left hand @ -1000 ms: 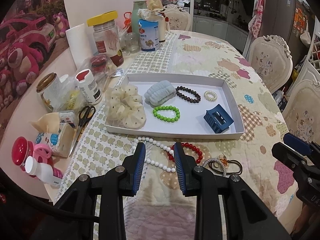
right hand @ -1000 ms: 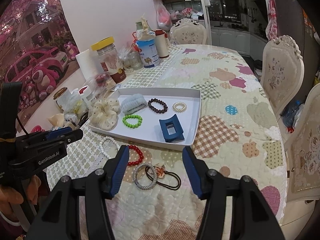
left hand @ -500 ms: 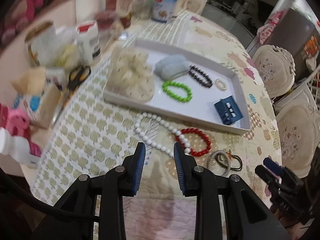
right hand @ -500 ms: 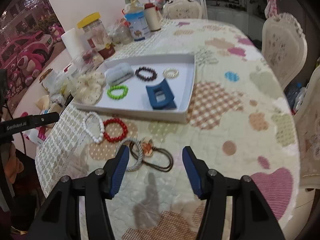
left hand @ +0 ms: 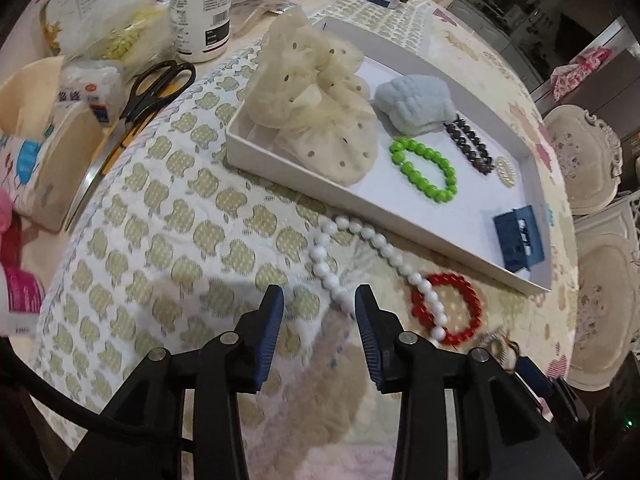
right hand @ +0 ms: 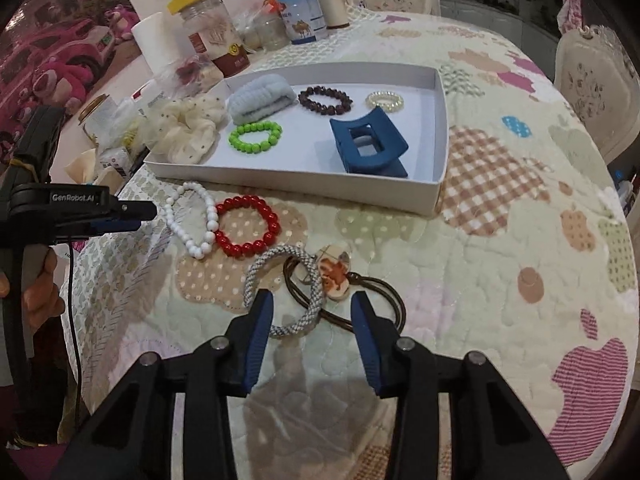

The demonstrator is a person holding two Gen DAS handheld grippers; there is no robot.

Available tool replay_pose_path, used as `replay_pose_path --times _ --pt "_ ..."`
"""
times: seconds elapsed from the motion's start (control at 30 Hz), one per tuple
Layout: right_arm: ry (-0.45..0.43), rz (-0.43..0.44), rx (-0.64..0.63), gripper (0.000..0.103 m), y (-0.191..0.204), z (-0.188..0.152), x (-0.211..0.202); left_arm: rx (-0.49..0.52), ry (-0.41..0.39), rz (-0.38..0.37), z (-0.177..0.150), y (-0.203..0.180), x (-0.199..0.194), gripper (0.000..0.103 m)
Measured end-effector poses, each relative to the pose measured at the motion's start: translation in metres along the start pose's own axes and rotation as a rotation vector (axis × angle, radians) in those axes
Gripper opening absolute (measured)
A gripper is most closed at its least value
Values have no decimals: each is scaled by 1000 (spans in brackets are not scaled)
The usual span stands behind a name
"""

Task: Organize jewelry
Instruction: 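Grasp the grey braided band with the right tool and lift it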

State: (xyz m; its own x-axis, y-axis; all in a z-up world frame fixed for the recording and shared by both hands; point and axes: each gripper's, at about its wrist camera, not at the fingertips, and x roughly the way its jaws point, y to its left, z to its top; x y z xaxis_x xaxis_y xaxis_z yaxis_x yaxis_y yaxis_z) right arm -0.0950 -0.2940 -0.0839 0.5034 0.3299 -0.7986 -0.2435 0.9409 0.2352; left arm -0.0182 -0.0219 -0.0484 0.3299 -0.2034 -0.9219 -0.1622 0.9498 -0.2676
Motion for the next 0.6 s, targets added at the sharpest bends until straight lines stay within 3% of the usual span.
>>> replay_pose_path --times 0.07,0.37,0.47,0.6 --pt "5 -3 6 41 -1 0 4 5 1 18 4 -2 7 36" --pt "39 -30 4 12 2 3 23 78 -28 78 14 -16 20 36" --pt "27 -20 7 7 2 4 20 96 -25 66 16 -17 21 9" --pt "-8 13 18 7 2 5 6 78 -20 22 18 -10 15 9"
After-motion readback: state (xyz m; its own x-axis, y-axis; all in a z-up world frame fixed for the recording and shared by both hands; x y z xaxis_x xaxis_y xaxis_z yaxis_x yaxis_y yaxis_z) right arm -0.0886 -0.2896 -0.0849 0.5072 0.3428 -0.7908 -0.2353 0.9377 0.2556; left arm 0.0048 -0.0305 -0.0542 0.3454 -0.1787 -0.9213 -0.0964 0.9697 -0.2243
